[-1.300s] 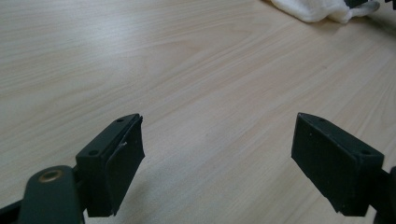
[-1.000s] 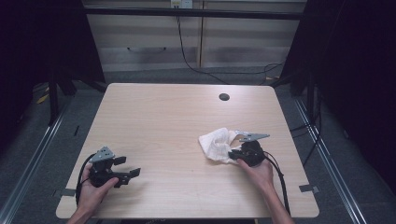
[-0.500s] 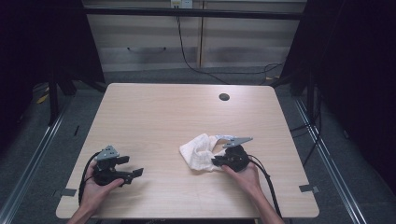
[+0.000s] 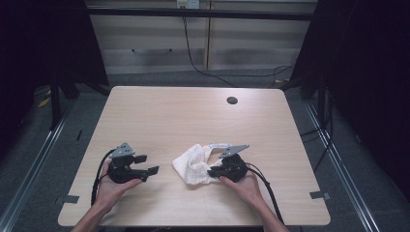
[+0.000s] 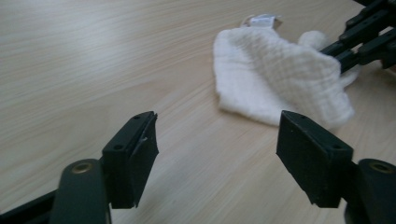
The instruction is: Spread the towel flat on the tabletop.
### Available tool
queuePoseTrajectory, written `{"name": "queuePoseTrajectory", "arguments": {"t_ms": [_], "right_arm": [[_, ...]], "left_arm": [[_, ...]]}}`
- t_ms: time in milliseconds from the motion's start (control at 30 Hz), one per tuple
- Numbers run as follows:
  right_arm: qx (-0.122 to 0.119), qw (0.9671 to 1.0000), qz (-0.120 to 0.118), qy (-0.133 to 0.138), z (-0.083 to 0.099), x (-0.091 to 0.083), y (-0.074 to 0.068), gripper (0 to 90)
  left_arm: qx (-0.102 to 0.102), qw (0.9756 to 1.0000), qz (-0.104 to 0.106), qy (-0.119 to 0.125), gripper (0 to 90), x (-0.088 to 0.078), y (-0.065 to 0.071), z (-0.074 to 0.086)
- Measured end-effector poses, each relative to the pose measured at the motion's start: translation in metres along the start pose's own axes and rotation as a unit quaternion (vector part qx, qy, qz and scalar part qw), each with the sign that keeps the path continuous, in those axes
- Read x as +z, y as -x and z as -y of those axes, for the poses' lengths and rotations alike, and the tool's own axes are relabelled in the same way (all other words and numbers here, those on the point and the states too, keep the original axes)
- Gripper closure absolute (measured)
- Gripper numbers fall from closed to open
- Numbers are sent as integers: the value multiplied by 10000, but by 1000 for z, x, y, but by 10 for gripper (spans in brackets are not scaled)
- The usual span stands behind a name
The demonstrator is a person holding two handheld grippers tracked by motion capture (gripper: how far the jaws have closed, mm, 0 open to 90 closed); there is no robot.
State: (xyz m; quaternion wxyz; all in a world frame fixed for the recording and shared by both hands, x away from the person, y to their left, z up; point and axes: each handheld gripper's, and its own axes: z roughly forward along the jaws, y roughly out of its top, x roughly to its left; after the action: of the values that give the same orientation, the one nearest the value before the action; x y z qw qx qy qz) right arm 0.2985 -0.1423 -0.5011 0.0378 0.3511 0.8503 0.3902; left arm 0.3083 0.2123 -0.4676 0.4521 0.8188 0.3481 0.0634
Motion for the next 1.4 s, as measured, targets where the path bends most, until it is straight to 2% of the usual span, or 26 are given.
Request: {"name": "queuePoseTrajectory", "arguments": {"t_ms": [67,133,200,233,300,400,433,467,500,533,733,767,833,867,933,1000,1167,1200,1233,1267,1367,1400], "right_arm": [[-10,10000,-54,-13,-1,1,-1,812],[-61,9999,-95,-52,-3,4,-4,812],[-76,9999,-126,-57,-4,5,-6,812],[-132,9998,-143,-83,-7,8,-9,812],[-159,9997,-180,-50,-7,10,-10,812],[-221,9995,-230,-87,-9,12,-14,811],[-281,9992,-281,-26,-9,15,-16,809],[-281,9992,-281,-26,-9,15,-16,809],[-290,9991,-300,7,-10,16,-16,808],[-291,9991,-302,6,-10,16,-16,807],[-325,9991,-289,12,-9,16,-17,781],[-333,9990,-283,8,-9,15,-18,780],[-335,9990,-279,-7,-9,15,-18,780],[-334,9991,-274,-9,-9,15,-18,780],[-332,9991,-268,-22,-9,15,-19,780],[-384,9990,-213,-20,-9,14,-18,777],[-399,9992,-32,-76,-4,5,-19,767],[-414,9991,86,-98,0,-1,-18,750],[-414,9991,86,-98,0,-1,-18,750],[-431,9987,219,-132,4,-7,-18,733],[-409,9986,304,-145,10,-16,-17,707],[-396,9986,333,-137,13,-20,-17,701]], "left_arm": [[48,10000,16,15,296,5,3,-8],[145,9999,39,-12,328,12,5,-18],[179,9998,60,-9,353,14,5,-20],[203,9998,89,-25,411,19,4,-19],[198,9997,102,-53,418,21,4,-17],[246,9994,193,-178,494,30,4,-9],[308,9987,269,-295,578,36,5,-6],[308,9987,269,-295,591,36,5,-6],[317,9984,298,-361,597,39,6,-5],[452,9974,229,-504,597,46,7,-1],[538,9962,144,-666,534,54,7,5],[641,9957,72,-666,551,55,8,6],[701,9951,67,-692,581,54,9,6],[792,9943,28,-710,690,52,10,7],[770,9945,85,-704,783,51,11,8],[835,9937,83,-740,804,48,12,10],[775,9938,18,-803,831,35,12,18],[719,9943,23,-789,832,30,12,22],[719,9943,23,-789,832,30,12,22],[651,9949,-5,-767,833,25,15,26],[672,9944,-30,-809,832,20,17,30],[623,9948,6,-803,831,16,20,33]]}}
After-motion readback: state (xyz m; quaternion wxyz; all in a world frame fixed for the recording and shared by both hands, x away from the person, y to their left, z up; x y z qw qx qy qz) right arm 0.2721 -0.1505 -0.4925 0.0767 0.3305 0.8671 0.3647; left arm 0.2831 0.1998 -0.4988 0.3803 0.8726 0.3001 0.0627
